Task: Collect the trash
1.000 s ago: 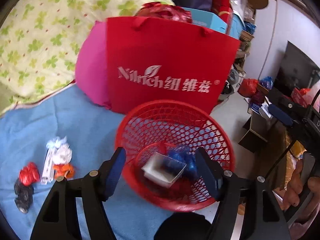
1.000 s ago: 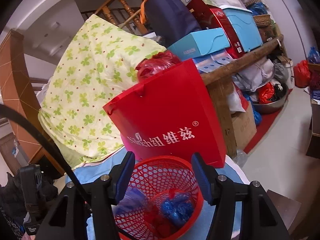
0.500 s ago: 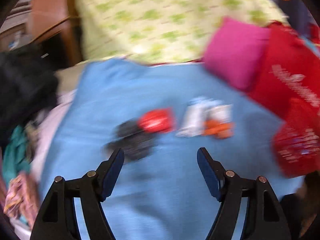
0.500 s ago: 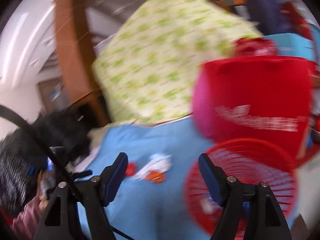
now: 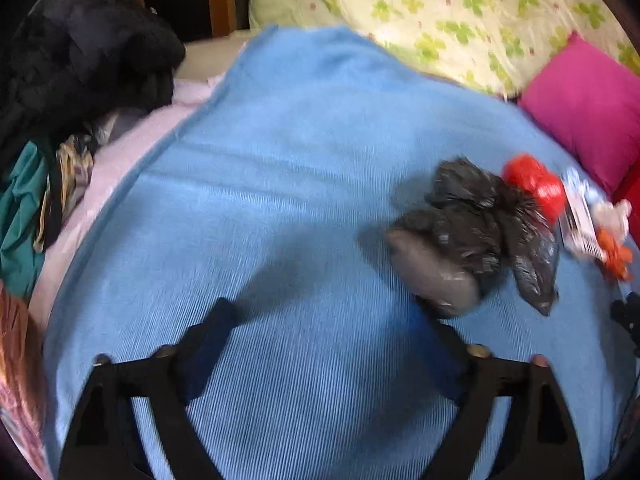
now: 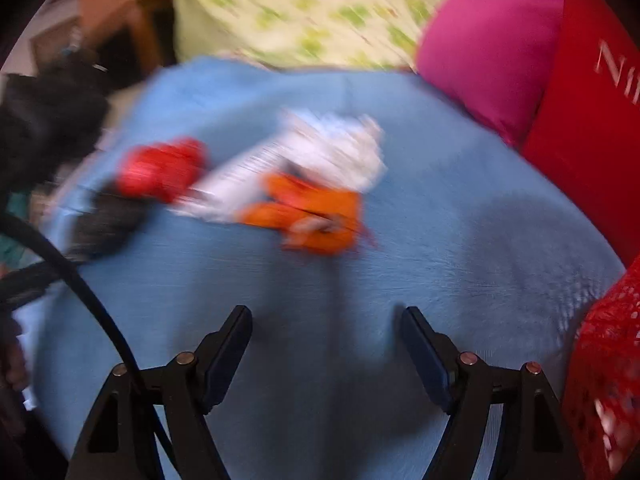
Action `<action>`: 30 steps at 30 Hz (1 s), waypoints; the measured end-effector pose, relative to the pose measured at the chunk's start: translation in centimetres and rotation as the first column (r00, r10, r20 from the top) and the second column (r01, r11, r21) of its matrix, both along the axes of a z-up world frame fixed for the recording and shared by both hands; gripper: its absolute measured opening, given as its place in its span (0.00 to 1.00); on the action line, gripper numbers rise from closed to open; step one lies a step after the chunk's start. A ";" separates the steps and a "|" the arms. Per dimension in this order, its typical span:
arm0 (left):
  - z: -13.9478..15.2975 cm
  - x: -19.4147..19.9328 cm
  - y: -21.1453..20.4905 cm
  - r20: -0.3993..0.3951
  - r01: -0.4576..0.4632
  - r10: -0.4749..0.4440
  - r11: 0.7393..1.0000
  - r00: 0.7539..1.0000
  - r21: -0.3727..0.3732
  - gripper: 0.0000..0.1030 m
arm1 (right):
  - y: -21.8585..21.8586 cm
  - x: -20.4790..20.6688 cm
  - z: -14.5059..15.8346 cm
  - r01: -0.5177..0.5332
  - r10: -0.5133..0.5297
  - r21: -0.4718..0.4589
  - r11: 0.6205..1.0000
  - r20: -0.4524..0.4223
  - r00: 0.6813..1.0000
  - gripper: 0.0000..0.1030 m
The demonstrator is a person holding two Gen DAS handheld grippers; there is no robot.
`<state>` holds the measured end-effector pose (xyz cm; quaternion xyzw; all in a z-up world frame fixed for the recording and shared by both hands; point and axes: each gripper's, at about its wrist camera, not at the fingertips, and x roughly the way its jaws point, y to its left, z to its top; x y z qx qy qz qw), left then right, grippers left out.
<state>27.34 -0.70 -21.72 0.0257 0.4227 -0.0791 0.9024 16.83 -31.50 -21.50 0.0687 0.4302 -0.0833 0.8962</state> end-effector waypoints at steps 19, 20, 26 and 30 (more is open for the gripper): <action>-1.1 1.2 -1.3 0.016 0.020 -0.021 0.998 1.000 0.067 1.00 | -3.8 5.2 -0.9 -0.018 0.019 -0.033 0.999 0.014 1.000 1.00; -1.1 1.2 -1.3 0.016 0.020 -0.021 0.997 1.000 0.068 1.00 | -3.8 5.2 -0.9 -0.018 0.019 -0.032 0.999 0.013 1.000 1.00; -1.1 1.3 -1.2 0.016 0.020 -0.021 0.998 1.000 0.067 1.00 | -4.0 5.6 -1.1 -0.016 0.016 -0.032 0.999 0.010 1.000 1.00; -1.1 1.3 -1.3 0.017 0.019 -0.020 0.998 1.000 0.067 1.00 | -3.9 5.8 -1.1 -0.016 0.017 -0.031 0.999 0.010 1.000 1.00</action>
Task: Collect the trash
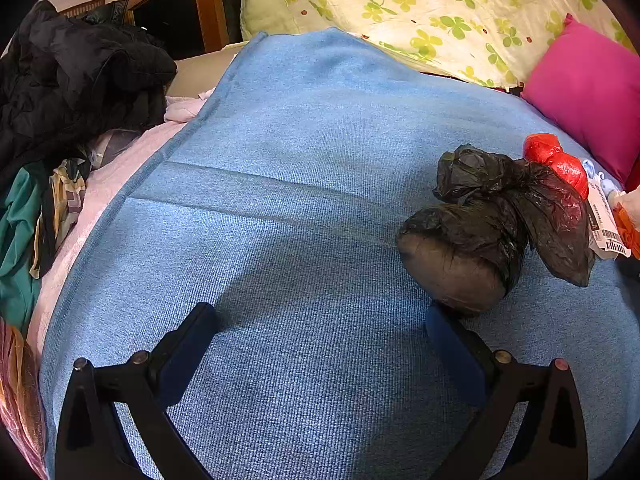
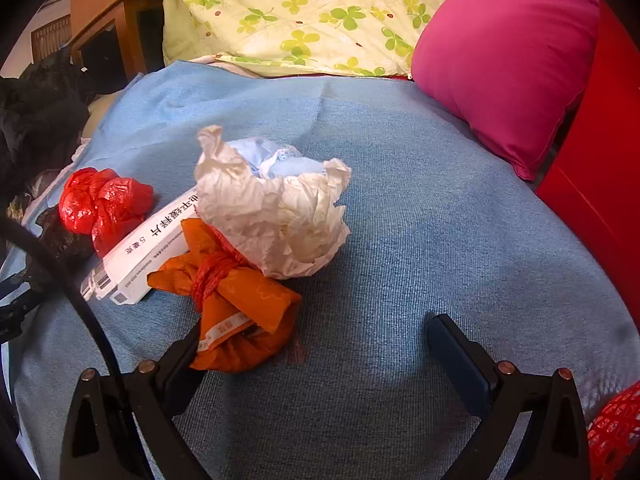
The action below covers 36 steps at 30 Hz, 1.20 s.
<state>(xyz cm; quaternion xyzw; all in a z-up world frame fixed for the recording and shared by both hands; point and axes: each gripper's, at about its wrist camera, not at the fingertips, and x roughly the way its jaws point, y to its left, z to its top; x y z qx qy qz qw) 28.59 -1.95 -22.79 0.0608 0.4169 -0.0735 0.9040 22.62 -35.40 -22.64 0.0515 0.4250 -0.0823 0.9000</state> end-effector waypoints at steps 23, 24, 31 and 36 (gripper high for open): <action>0.0 0.0 -0.1 0.001 -0.002 0.002 1.000 1.000 0.001 1.00 | 0.5 1.6 0.0 0.019 -0.019 -0.004 1.000 -0.013 1.000 1.00; 0.0 0.0 -0.1 0.001 -0.002 0.002 1.000 1.000 0.001 1.00 | 0.5 1.6 0.0 0.019 -0.019 -0.004 1.000 -0.013 1.000 1.00; 0.1 -0.1 -0.1 0.001 -0.002 0.002 1.000 1.000 0.001 1.00 | 0.5 1.5 0.0 0.020 -0.020 -0.004 1.000 -0.013 1.000 1.00; 0.1 -0.1 -0.1 0.002 -0.003 0.003 1.000 1.000 0.001 1.00 | 0.5 1.6 0.1 0.021 -0.021 -0.005 1.000 -0.016 1.000 1.00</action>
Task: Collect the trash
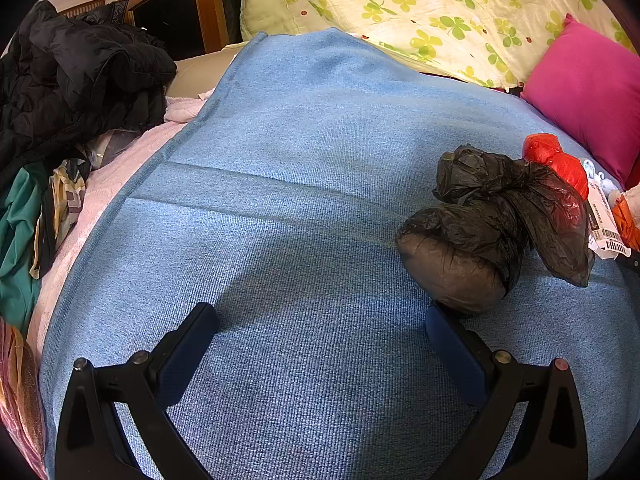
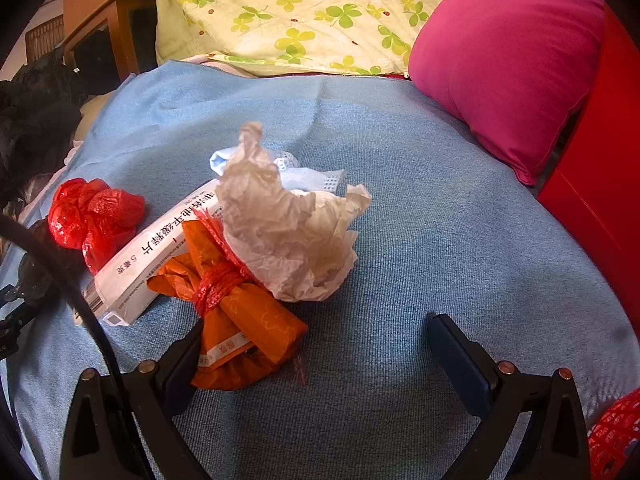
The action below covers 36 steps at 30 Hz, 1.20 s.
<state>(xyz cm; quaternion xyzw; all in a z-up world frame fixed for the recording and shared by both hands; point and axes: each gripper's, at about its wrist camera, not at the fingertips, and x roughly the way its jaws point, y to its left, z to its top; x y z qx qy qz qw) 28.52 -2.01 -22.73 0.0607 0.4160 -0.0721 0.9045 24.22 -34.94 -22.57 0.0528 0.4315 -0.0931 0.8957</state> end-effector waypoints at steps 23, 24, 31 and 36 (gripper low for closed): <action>-0.1 0.0 0.0 0.001 -0.002 0.002 1.000 1.000 0.000 1.00 | -0.4 0.0 0.1 -0.002 0.002 0.006 1.000 -0.001 1.000 1.00; -0.1 0.0 0.0 0.001 -0.002 0.002 1.000 1.000 0.000 1.00 | -0.4 0.0 0.1 -0.002 0.002 0.006 1.000 -0.001 1.000 1.00; -0.1 0.0 0.0 0.002 -0.002 0.002 1.000 1.000 0.000 1.00 | -0.5 -0.2 0.1 -0.002 0.002 0.015 1.000 0.008 1.000 1.00; -0.1 0.0 0.0 0.002 -0.002 0.002 1.000 1.000 0.000 1.00 | -0.4 -0.6 0.1 -0.001 0.001 0.013 1.000 0.012 1.000 1.00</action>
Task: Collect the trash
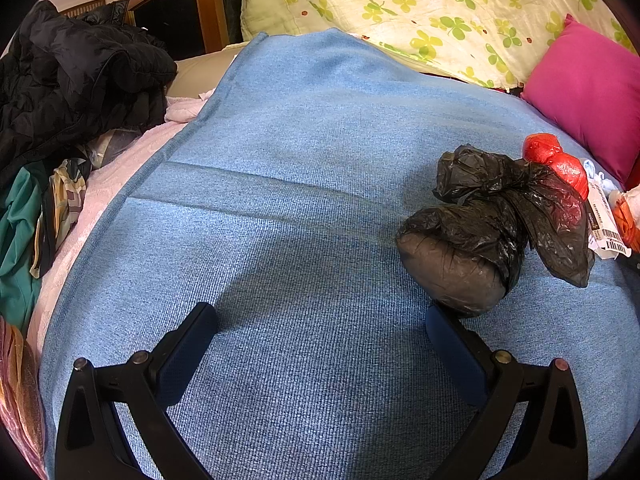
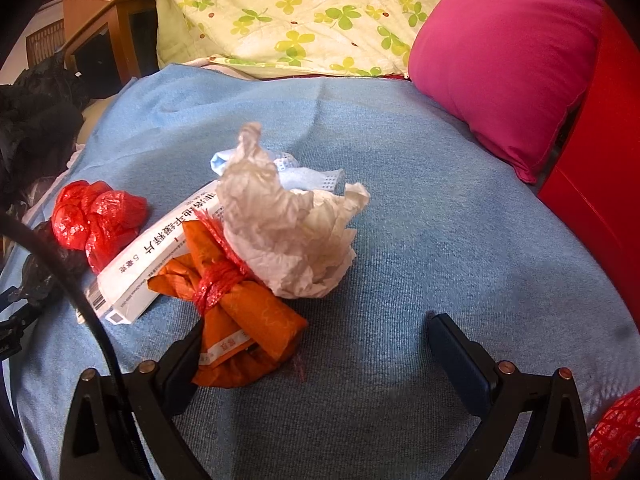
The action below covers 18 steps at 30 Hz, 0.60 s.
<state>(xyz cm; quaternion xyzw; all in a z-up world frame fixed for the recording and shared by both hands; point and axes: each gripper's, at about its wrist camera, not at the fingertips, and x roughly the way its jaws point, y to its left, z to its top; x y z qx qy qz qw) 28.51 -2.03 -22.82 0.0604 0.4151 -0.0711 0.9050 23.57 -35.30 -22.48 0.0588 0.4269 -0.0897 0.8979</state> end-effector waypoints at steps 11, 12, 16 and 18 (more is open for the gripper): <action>0.0 0.0 0.0 0.001 0.000 0.000 1.000 1.000 0.000 1.00 | 0.0 -2.8 -0.1 0.005 -0.005 -0.003 1.000 0.017 1.000 1.00; 0.0 0.0 0.0 0.001 -0.001 0.001 1.000 1.000 0.000 1.00 | 0.0 -3.0 0.0 0.005 -0.005 -0.001 1.000 0.021 1.000 1.00; 0.0 0.0 0.0 0.001 -0.001 0.001 1.000 1.000 0.000 1.00 | 0.1 -3.1 -0.1 0.005 -0.005 -0.003 1.000 0.028 1.000 1.00; 0.0 0.0 0.0 0.001 -0.001 0.001 1.000 1.000 0.000 1.00 | 0.1 -3.2 0.0 0.006 -0.006 -0.003 1.000 0.032 0.999 1.00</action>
